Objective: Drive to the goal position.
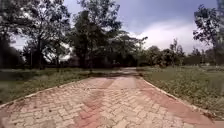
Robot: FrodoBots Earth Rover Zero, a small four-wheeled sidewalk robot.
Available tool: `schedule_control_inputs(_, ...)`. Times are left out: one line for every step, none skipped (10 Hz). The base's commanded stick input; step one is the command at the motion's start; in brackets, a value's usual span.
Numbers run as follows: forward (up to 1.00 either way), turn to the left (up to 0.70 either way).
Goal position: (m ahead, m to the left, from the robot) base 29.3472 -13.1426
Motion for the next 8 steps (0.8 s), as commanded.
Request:
schedule_control_inputs(0.70,-0.35)
schedule_control_inputs(0.70,-0.35)
schedule_control_inputs(0.70,-0.35)
schedule_control_inputs(0.70,-0.35)
schedule_control_inputs(0.70,-0.27)
schedule_control_inputs(0.70,-0.09)
schedule_control_inputs(0.70,0.00)
schedule_control_inputs(0.70,0.00)
